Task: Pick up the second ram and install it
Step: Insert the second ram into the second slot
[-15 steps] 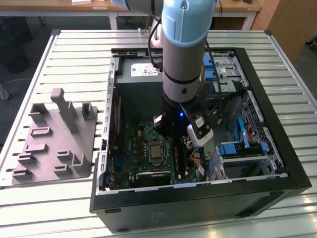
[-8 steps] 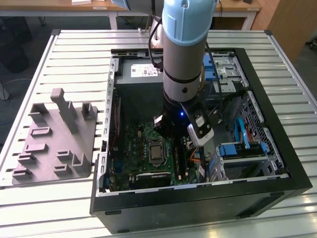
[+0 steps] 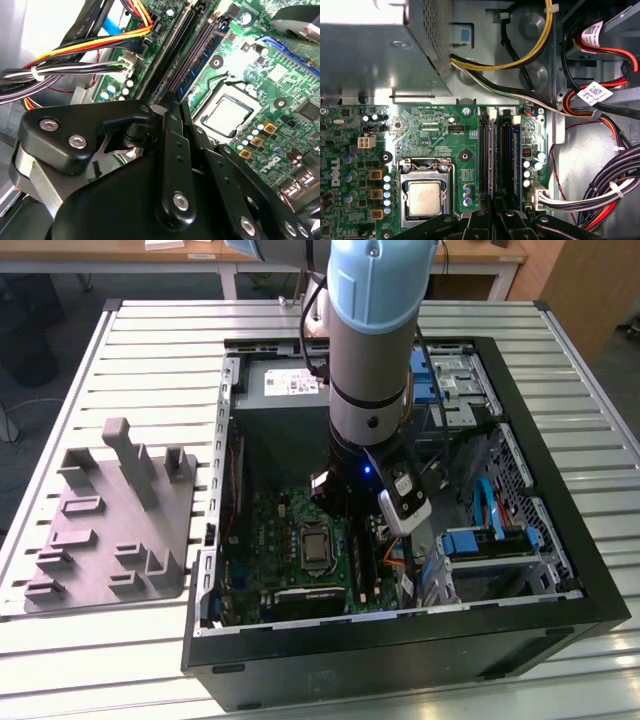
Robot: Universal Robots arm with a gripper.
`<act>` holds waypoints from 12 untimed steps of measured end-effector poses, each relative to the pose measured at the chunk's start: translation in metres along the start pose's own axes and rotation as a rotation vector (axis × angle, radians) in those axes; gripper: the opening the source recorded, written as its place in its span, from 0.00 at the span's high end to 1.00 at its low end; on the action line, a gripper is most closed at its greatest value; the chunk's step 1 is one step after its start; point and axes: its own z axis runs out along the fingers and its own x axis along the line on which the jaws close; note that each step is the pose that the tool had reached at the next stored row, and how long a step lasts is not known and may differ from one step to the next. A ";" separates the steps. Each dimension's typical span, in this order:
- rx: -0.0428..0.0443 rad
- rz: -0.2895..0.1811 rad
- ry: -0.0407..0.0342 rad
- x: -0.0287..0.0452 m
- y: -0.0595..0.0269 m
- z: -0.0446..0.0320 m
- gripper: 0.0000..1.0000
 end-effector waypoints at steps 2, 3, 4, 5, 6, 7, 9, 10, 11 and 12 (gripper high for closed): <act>0.0000 0.000 0.0000 0.0000 0.0000 0.0000 0.86; 0.0004 0.000 0.0001 -0.0004 0.0000 0.0000 0.86; 0.0005 0.000 0.0000 -0.0012 0.0000 0.0001 0.86; 0.0005 0.000 0.0001 -0.0024 0.0000 0.0002 0.86; 0.0009 0.000 0.0002 -0.0040 0.0001 0.0003 0.86; 0.0014 0.000 0.0003 -0.0045 0.0001 0.0003 0.86; 0.0019 0.000 0.0004 -0.0046 0.0000 0.0002 0.86; 0.0019 -0.001 0.0003 -0.0046 0.0001 0.0003 0.86; 0.0019 -0.001 0.0003 -0.0046 0.0001 0.0003 0.86; 0.0019 -0.001 0.0003 -0.0046 0.0000 0.0004 0.86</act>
